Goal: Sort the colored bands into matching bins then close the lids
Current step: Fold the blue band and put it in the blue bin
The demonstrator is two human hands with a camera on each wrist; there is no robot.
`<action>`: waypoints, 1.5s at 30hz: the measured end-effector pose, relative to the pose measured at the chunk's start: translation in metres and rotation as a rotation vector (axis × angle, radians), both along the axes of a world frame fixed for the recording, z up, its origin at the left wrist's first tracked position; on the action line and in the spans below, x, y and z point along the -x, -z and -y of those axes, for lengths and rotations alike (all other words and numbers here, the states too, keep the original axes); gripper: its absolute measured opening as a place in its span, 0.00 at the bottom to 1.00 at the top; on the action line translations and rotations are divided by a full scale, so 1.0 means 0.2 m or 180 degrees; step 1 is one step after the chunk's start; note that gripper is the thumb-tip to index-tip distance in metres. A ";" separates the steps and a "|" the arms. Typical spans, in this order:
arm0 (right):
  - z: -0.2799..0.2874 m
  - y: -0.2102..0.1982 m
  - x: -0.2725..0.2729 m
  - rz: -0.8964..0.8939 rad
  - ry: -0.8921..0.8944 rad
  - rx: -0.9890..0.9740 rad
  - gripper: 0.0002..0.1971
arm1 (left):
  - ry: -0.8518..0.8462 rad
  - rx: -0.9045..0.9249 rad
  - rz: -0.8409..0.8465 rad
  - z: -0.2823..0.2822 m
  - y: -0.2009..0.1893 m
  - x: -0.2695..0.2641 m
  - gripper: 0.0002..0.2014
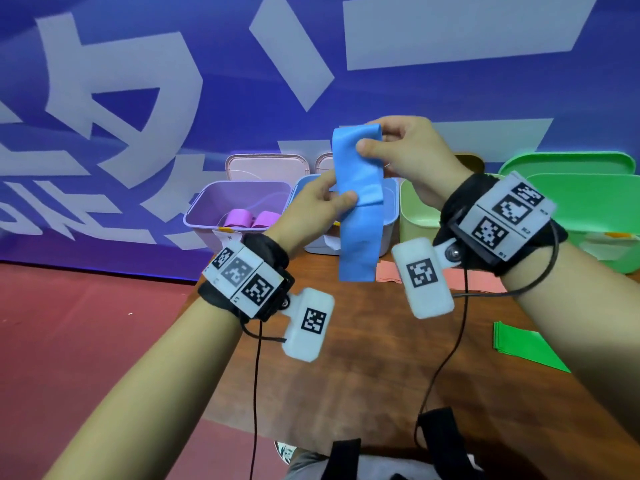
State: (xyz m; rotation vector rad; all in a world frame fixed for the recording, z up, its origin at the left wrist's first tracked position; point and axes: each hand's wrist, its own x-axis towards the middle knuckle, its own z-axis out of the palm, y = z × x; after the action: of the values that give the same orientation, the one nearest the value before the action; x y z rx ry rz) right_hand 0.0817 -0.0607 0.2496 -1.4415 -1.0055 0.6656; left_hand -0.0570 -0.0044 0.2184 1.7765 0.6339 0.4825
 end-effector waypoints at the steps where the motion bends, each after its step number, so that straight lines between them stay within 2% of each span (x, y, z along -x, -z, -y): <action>1: 0.00 -0.01 0.00 -0.0029 0.0010 -0.0042 0.07 | 0.0037 0.0100 -0.0029 0.00 0.00 0.00 0.12; 3: -0.01 -0.03 -0.01 -0.0062 -0.0016 -0.0139 0.07 | 0.0028 0.0220 -0.0174 0.00 0.01 0.00 0.08; 5: 0.00 -0.04 -0.01 -0.0015 -0.0063 -0.0169 0.07 | -0.0052 0.0330 -0.0223 0.00 0.03 0.00 0.10; 8: 0.03 -0.02 -0.01 0.0361 -0.0166 -0.0079 0.09 | -0.0208 0.0678 -0.0062 -0.02 0.05 0.00 0.09; 12: 0.07 0.00 -0.02 0.0525 -0.0404 0.0102 0.14 | -0.0268 0.0991 0.0025 -0.04 0.05 0.02 0.10; 18: 0.10 0.01 0.00 0.0447 -0.0065 -0.0007 0.08 | -0.0136 0.1513 0.0013 -0.05 0.04 0.03 0.12; 24: 0.13 0.04 0.06 0.0730 -0.0423 -0.0161 0.08 | -0.0495 0.2471 0.0621 -0.08 0.00 0.05 0.15; 27: 0.14 0.06 0.09 0.1305 -0.0511 -0.0091 0.10 | -0.0711 0.2628 0.0900 -0.08 -0.01 0.06 0.14; 31: 0.14 0.11 0.09 0.1752 -0.0597 0.0019 0.12 | -0.0873 0.2178 0.0740 -0.08 -0.03 0.05 0.10; 36: 0.17 0.14 0.10 0.1848 -0.0815 0.0146 0.13 | -0.1055 0.1341 0.0513 -0.09 0.01 0.05 0.14; 38: 0.17 0.14 0.09 0.1570 -0.0846 0.0088 0.13 | -0.1107 0.1068 0.0433 -0.09 0.01 0.05 0.14; 41: 0.14 0.17 0.08 0.0937 -0.0405 -0.0119 0.10 | -0.1070 0.0858 0.0460 -0.09 0.02 0.05 0.12; 43: 0.10 0.19 0.10 0.0587 -0.0268 0.0124 0.13 | -0.1053 0.0840 0.0494 -0.09 0.02 0.04 0.12; 45: 0.08 0.21 0.12 0.0480 -0.0399 0.0518 0.19 | -0.1045 0.0898 0.0538 -0.09 0.02 0.03 0.12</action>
State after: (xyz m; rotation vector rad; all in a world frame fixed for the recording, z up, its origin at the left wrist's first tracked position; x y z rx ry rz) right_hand 0.0573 -0.0757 0.2081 -1.5987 -1.1888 0.7522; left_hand -0.0640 0.0144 0.2152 1.3552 0.8349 0.7212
